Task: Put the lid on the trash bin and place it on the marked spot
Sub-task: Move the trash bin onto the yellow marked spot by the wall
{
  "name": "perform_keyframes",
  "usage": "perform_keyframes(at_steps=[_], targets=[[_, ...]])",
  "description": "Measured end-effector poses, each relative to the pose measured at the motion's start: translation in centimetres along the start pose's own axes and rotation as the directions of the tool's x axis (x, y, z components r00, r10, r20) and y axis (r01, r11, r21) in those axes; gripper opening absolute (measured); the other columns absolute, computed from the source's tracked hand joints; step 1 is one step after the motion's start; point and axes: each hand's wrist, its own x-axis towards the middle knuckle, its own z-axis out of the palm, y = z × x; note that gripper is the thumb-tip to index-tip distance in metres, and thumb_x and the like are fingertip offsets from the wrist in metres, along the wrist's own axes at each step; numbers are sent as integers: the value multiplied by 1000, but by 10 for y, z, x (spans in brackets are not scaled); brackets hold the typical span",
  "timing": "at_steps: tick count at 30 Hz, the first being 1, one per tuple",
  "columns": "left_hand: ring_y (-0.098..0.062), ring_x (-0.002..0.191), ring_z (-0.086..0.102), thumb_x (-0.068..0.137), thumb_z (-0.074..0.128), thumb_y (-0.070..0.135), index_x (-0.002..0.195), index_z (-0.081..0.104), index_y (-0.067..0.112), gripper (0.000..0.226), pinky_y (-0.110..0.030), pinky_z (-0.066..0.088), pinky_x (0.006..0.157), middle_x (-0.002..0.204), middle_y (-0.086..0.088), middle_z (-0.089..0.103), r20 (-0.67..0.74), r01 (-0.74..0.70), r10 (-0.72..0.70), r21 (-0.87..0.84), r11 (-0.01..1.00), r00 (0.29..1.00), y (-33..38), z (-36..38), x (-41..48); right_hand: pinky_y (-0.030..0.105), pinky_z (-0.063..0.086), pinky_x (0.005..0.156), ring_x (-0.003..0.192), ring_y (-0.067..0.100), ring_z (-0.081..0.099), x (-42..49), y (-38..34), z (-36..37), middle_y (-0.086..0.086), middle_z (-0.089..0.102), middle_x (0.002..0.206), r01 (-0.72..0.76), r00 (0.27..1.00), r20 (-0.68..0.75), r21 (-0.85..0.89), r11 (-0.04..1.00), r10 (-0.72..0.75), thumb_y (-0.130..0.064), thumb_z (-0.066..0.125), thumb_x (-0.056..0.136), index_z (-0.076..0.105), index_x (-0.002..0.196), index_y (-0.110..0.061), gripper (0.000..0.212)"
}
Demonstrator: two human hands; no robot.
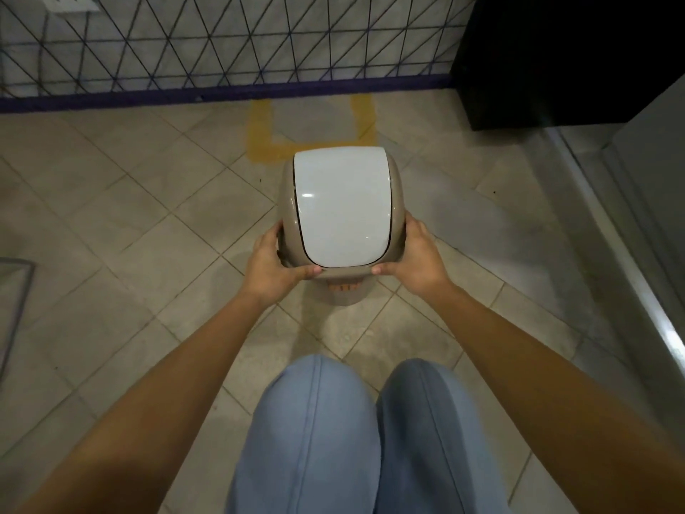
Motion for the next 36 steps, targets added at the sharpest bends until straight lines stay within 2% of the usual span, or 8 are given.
perform_keyframes(at_steps=[3,10,16,20,22,25,33,36], targets=[[-20,132,34,53,90,30,146,23,19,115,-38,33,109,144,-6,33,-16,-67,68,46,997,998,4,3,6,38,37,107,131,18,39,8,-1,-8,1,42,143,19,999,44,23,1000,-20,-10,88,52,21,145,-22,115],[-16,137,32,61,87,25,149,11,19,117,-47,34,109,148,-3,36,-11,-219,219,-45,975,976,7,11,13,33,36,105,129,14,40,17,2,-12,-2,44,142,58,998,32,8,998,-58,-10,85,59,17,145,-27,111],[-25,137,30,74,78,22,151,6,16,105,-50,40,103,152,-10,28,-91,-220,240,186,958,967,7,4,26,39,31,112,139,21,30,29,-5,6,4,29,153,44,999,-27,-45,998,-45,-14,82,66,6,149,-20,113],[-37,132,36,77,74,15,143,31,12,79,-53,48,95,146,-22,30,-143,-337,410,368,867,901,8,8,17,41,33,109,140,26,27,24,-8,11,10,22,154,160,982,-76,-164,973,-174,-14,77,73,15,147,-24,97],[-43,130,39,76,75,15,129,52,10,59,-53,46,97,140,-23,41,-80,-415,526,520,747,847,1,15,17,50,37,108,141,30,26,23,-2,14,12,18,155,212,969,-70,-244,946,-235,-15,73,77,33,140,-26,76],[-50,130,36,75,77,12,106,69,9,32,-55,42,98,129,-20,56,11,-457,576,620,638,818,-5,20,20,49,40,106,142,30,25,24,4,15,12,16,157,250,962,-43,-270,930,-271,-15,70,81,55,120,-18,42],[-51,132,31,81,71,11,103,70,8,22,-48,30,105,124,-18,62,-30,-455,604,627,632,796,-12,12,36,37,42,106,134,13,36,38,-5,24,6,20,157,272,946,-117,-219,937,-302,-9,70,80,62,97,-16,20],[-52,130,33,80,71,8,100,71,5,20,-48,29,104,120,-18,64,-62,-443,596,609,658,801,-11,9,45,36,42,106,135,20,38,50,-9,27,6,24,156,270,947,-118,-206,941,-297,-6,69,79,62,95,-14,20]])
